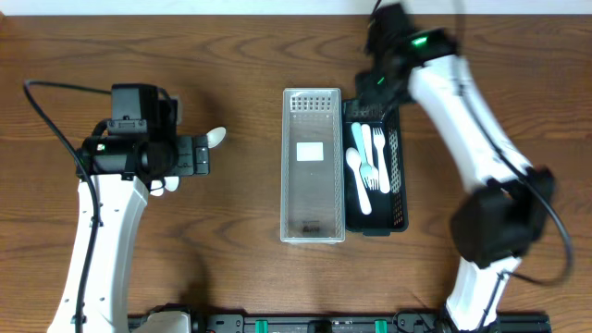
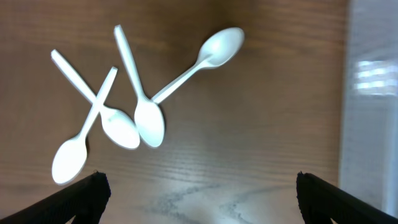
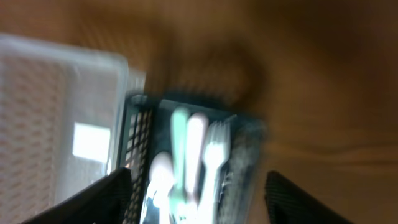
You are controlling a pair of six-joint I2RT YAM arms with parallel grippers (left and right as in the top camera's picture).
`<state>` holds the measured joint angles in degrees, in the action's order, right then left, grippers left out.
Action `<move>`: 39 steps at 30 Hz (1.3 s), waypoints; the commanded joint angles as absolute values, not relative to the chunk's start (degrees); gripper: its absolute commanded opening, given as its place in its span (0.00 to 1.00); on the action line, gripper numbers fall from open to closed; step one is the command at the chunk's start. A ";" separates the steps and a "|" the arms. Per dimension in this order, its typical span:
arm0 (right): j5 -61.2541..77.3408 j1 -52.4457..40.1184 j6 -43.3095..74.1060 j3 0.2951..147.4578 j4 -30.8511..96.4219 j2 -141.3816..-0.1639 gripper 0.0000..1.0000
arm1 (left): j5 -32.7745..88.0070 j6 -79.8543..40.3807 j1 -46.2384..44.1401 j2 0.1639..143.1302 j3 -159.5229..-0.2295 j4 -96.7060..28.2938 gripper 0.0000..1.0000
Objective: Pack container
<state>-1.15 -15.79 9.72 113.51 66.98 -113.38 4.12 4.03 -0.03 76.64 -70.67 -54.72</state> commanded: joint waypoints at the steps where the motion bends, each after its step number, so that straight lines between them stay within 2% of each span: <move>1: -4.08 -10.94 8.05 118.76 68.27 -104.79 0.78 | 2.94 10.44 -2.55 76.62 -77.76 -56.53 0.98; 4: -4.08 -6.74 8.08 119.13 69.69 -100.42 0.85 | 2.13 17.23 -3.09 79.37 -80.49 -55.99 0.98; 7: -4.08 -2.70 8.08 119.13 71.92 -97.36 0.86 | 2.13 24.49 -2.48 83.20 -80.99 -53.12 0.98; 12: -4.08 2.31 8.05 119.13 75.59 -95.59 0.87 | 2.17 29.63 -0.99 92.97 -80.99 -46.39 0.98; 19: -4.93 5.87 8.19 119.13 78.65 -95.59 0.89 | 2.20 31.00 0.93 105.82 -80.99 -43.11 0.98; 26: -5.96 11.57 14.85 119.13 79.11 -95.61 0.92 | 2.33 33.87 1.87 114.98 -80.97 -43.62 0.98; 39: -6.02 14.35 15.84 119.13 79.13 -95.64 0.93 | 2.63 37.69 2.04 117.21 -80.75 -43.79 0.99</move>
